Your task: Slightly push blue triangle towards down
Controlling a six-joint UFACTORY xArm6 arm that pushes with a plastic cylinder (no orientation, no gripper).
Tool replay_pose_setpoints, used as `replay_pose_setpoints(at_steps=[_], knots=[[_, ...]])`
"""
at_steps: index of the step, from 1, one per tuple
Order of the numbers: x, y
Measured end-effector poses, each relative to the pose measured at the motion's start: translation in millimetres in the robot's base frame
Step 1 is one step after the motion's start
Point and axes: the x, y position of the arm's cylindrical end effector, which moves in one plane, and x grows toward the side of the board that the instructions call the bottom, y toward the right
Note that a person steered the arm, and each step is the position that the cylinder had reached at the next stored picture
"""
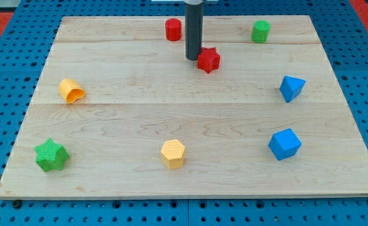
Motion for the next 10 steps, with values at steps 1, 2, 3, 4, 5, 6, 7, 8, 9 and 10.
replay_pose_setpoints(at_steps=[1,2,3,4,5,6,7,8,9,10], knots=[[0,7],[1,21],[1,0],[55,0],[63,16],[55,25],[54,81],[50,153],[59,222],[62,176]])
